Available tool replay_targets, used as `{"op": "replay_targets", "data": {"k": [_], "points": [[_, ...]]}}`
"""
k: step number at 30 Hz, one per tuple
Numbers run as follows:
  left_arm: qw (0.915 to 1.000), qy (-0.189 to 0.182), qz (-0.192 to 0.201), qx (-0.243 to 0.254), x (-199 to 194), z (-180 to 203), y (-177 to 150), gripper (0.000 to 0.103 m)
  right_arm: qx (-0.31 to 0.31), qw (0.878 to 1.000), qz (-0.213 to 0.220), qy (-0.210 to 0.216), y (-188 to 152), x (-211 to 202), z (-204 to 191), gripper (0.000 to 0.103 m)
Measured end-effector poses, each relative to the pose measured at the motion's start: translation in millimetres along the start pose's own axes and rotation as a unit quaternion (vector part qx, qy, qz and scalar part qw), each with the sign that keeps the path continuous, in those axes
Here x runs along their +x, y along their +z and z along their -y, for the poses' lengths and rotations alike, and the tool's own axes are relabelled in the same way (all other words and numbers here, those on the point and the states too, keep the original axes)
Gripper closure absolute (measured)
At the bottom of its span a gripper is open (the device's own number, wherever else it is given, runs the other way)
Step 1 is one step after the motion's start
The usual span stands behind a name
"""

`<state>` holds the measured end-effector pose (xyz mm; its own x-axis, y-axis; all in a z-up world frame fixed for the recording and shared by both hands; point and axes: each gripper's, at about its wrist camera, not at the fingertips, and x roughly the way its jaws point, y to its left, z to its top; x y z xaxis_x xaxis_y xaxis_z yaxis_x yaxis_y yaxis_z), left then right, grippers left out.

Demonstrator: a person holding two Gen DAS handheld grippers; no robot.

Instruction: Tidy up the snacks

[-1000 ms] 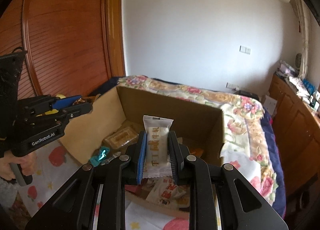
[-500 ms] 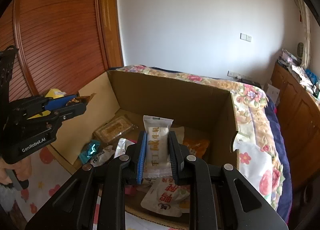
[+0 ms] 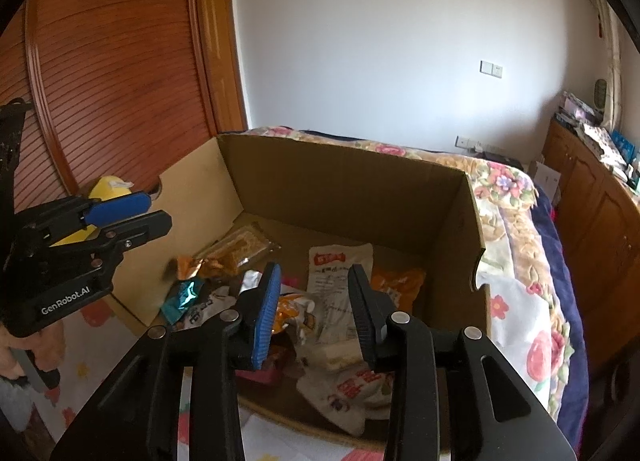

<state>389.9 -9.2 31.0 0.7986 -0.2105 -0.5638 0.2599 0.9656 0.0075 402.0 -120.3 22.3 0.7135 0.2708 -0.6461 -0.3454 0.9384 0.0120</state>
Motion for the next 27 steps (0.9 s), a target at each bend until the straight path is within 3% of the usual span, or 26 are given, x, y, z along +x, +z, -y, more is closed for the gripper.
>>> {"op": "replay_targets", "data": {"k": [9,22,27], "points": [[0.9997,0.015,0.018,-0.007,-53.7,9.7,-18.0,0.065,0.013,1.0,0.027,-0.008,-26.7,-52.9,-14.3,0.065],[0.9976,0.046,0.052,0.006,-153.2,37.6,-70.7,0.061,0.028,0.997,0.065,-0.043,-89.3,-150.7,-44.7,0.052],[0.9966,0.053,0.063,0.007,-179.9,47.2,-88.9,0.052,0.031,0.995,0.073,-0.054,-107.2,-178.1,-54.1,0.045]]}}
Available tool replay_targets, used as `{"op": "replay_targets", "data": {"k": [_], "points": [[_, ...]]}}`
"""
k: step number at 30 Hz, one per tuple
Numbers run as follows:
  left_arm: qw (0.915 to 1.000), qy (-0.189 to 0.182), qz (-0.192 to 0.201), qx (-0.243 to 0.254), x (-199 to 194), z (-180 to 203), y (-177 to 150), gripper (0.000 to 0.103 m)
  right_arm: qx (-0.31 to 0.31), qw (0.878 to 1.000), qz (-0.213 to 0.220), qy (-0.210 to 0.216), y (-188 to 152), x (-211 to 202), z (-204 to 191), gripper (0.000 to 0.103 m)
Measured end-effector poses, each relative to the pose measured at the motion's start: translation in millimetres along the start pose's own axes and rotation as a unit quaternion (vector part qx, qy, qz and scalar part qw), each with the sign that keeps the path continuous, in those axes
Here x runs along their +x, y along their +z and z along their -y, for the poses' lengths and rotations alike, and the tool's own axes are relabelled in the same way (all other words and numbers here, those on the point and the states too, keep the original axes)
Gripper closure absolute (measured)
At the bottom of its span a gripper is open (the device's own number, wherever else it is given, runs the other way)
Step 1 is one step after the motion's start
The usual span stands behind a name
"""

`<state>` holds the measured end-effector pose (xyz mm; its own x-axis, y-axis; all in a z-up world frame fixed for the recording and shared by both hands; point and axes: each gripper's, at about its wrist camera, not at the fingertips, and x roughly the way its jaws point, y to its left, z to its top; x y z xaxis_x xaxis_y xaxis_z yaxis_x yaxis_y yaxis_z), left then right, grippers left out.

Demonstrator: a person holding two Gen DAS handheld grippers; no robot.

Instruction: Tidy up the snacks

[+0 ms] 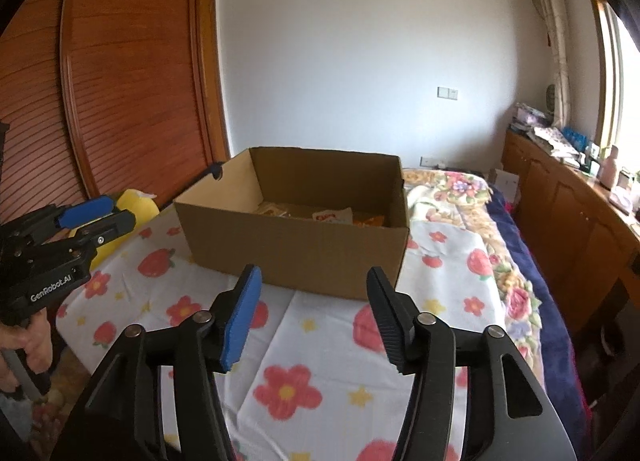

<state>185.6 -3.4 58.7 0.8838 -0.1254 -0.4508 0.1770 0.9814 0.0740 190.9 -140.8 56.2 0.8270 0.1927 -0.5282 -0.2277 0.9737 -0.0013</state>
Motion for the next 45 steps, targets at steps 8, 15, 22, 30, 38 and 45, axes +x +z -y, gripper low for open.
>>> {"op": "replay_targets", "data": {"k": [8,15,22,30,38,45], "points": [[0.9996,0.021,0.017,-0.002,-39.4,10.0,-19.2,0.032,0.015,0.999,0.022,-0.017,-20.8,-35.0,-5.2,0.022],[0.9992,0.026,0.028,-0.011,-64.1,13.5,-33.4,0.011,0.026,0.999,0.02,-0.037,-36.3,-50.0,-3.2,0.008],[0.9984,0.043,0.029,-0.021,-80.8,18.4,-50.3,0.006,0.02,0.998,0.028,-0.057,-49.3,-64.4,-7.6,0.001],[0.9984,0.04,0.027,-0.031,-87.7,18.3,-60.3,0.006,0.025,0.998,0.028,-0.059,-56.5,-72.7,-8.8,0.001],[0.9985,0.039,0.018,-0.032,-84.2,17.7,-62.1,0.006,0.031,0.998,0.032,-0.053,-60.9,-75.3,-9.6,0.001],[0.9984,0.041,0.021,-0.034,-85.6,16.5,-63.4,0.006,0.03,0.997,0.033,-0.059,-62.3,-77.8,-9.7,0.0]]}}
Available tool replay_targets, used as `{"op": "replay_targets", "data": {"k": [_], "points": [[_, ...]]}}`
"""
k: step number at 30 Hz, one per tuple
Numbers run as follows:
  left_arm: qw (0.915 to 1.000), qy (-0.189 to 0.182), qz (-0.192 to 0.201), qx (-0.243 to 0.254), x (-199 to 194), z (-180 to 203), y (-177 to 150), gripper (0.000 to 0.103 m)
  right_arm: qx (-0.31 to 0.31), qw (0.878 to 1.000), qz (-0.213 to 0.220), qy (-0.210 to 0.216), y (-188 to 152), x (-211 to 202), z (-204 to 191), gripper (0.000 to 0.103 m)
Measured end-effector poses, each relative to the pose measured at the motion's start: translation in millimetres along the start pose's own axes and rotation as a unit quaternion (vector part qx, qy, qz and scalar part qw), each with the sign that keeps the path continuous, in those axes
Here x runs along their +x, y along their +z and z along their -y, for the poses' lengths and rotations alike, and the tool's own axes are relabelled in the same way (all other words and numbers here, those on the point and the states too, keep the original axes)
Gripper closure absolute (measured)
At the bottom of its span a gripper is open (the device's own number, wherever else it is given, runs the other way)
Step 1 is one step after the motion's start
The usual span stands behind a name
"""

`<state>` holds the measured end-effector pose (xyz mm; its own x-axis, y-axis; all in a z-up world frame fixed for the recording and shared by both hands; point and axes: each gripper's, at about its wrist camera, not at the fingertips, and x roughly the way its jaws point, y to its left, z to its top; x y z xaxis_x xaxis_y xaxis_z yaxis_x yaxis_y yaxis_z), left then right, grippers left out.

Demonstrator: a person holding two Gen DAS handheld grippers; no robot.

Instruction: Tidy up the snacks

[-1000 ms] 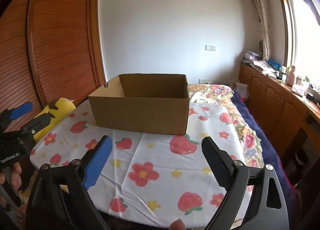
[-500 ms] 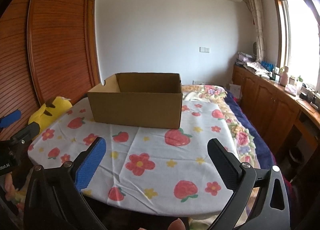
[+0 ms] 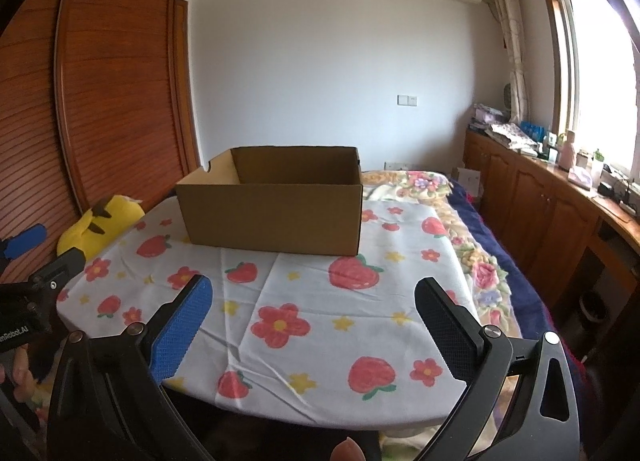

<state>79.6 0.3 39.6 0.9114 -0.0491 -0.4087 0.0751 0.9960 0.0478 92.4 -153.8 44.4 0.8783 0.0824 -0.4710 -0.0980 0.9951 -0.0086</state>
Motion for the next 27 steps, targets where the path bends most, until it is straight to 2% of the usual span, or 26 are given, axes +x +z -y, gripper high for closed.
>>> {"op": "replay_targets", "data": {"k": [27], "points": [[1.0,0.0,0.01,0.002,-6.6,0.6,3.9,0.005,-0.001,1.0,0.006,-0.004,4.6,-4.4,0.3,0.0]]}}
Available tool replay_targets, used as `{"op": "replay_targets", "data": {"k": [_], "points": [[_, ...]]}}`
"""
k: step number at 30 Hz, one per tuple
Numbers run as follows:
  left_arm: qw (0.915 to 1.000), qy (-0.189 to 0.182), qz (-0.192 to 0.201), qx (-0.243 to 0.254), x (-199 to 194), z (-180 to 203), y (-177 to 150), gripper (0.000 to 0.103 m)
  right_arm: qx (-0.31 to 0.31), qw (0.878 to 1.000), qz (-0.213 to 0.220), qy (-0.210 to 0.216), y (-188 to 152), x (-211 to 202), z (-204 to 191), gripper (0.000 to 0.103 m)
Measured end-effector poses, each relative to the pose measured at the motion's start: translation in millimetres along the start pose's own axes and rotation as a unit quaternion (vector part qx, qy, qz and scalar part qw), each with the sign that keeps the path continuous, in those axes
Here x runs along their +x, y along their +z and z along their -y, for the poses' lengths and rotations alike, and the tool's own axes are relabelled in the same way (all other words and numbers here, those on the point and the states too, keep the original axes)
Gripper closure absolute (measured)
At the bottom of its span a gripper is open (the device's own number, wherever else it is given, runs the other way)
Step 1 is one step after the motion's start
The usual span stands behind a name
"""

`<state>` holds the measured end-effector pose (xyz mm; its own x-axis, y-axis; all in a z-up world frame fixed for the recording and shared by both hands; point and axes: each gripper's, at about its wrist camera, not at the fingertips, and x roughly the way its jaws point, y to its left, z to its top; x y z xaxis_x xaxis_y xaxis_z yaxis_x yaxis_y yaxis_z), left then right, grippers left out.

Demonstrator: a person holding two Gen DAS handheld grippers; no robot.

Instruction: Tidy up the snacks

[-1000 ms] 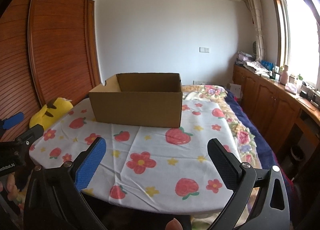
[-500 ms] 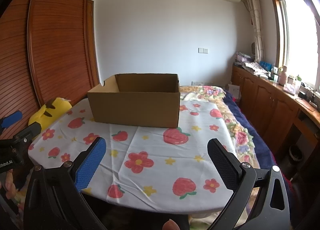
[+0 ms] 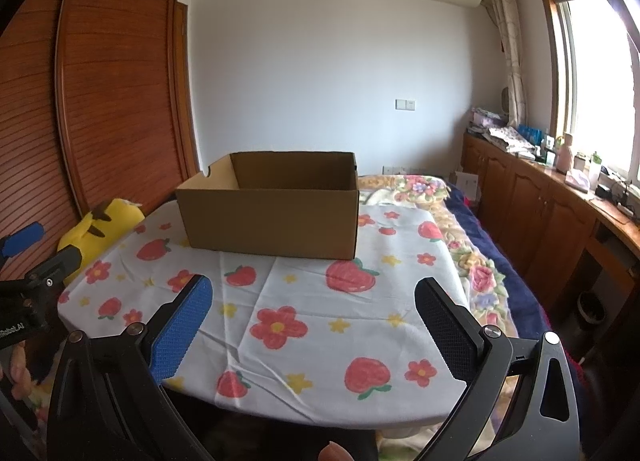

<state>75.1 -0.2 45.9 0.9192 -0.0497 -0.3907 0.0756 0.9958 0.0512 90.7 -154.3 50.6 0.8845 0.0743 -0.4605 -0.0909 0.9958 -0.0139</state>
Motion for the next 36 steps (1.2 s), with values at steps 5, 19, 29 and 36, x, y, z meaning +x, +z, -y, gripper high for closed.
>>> {"op": "replay_targets", "data": {"k": [5,19,29,36], "points": [[1.0,0.0,0.0,-0.001,0.1,-0.3,0.1,0.005,0.0,1.0,0.0,0.001,-0.4,-0.3,-0.8,0.0],[1.0,0.003,0.004,0.001,-1.6,-0.5,-0.1,0.005,0.0,1.0,0.0,0.001,-0.7,-0.3,-1.0,0.0],[1.0,0.004,0.005,0.0,-2.9,-0.9,-0.6,0.004,0.0,1.0,0.0,0.001,-1.0,-0.3,-0.8,0.0],[1.0,0.003,0.005,0.0,-2.9,-1.0,-0.7,0.004,0.0,1.0,0.0,0.001,-1.2,-0.4,-0.9,0.0]]}}
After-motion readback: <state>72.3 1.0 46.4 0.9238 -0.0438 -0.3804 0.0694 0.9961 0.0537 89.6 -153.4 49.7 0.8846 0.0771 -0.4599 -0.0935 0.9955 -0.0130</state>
